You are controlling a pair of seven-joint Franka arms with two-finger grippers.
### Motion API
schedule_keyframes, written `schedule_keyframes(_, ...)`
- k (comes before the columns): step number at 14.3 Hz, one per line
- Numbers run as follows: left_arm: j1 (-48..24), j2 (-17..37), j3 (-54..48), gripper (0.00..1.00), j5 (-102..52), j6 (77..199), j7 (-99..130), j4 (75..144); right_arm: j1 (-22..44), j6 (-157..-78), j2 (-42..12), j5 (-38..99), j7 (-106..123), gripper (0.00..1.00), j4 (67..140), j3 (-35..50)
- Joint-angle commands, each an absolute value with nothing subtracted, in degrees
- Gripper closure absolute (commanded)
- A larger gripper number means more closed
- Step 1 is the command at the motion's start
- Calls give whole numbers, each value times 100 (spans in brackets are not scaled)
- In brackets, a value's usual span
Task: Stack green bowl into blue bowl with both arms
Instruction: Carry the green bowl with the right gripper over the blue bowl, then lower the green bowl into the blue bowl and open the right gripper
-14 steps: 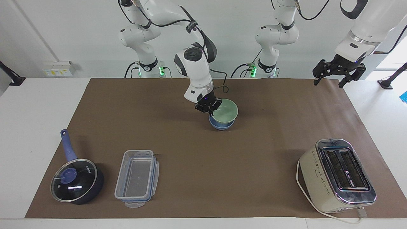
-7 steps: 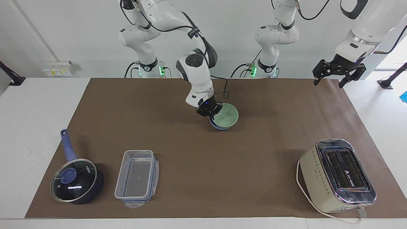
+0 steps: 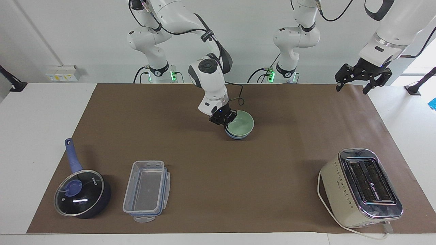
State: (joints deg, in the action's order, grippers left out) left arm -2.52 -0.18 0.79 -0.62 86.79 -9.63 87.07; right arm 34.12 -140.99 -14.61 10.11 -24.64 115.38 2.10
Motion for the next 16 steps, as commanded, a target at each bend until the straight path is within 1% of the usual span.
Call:
schedule_keyframes(1, -158, -26, 18, 0, -9, 8525, -1020, 8604, 3428, -14142, -1274, 1143, -2566, 100, 11725, 211)
schedule_keyframes(2, -158, -26, 18, 0, -9, 8525, -1020, 8604, 3428, -14142, -1274, 1151, -2566, 100, 11725, 211)
schedule_keyframes(3, -158, -35, 18, 0, -9, 8525, -1020, 8604, 3428, -14142, -1274, 1151, -2566, 88, 11725, 211)
schedule_keyframes(5, -158, -35, 18, 0, -9, 8525, -1020, 8604, 3428, -14133, -1274, 1143, -2566, 60, 11716, 211)
schedule_keyframes(6, -158, -26, 18, 0, -9, 8525, -1020, 8604, 3428, -14133, -1283, 1143, -2549, 35, 11707, 211)
schedule_keyframes(7, -158, -35, 18, 0, -9, 8525, -1020, 8604, 3428, -14133, -1292, 1143, -2549, 3, 11664, 211)
schedule_keyframes(8, -158, -26, 18, 0, -9, 8525, -1020, 8604, 3428, -14133, -1301, 1143, -2549, 0, 11602, 211)
schedule_keyframes(11, -158, -26, 18, 0, -9, 8525, -1020, 8604, 3323, -14089, -1179, 1029, -2523, 0, 11444, 115)
schedule_keyframes(12, -158, -26, 18, 0, -9, 8525, -1020, 8604, 3166, -14011, -1091, 1011, -2514, 0, 11400, 106)
schedule_keyframes(13, -158, -35, 18, 0, -9, 8525, -1020, 8604, 2973, -13836, -968, 898, -2488, 0, 11356, 105)
schedule_keyframes(16, -158, -26, 18, 0, -9, 8525, -1020, 8604, 2471, -12914, -695, 195, -2461, 0, 10970, 114)
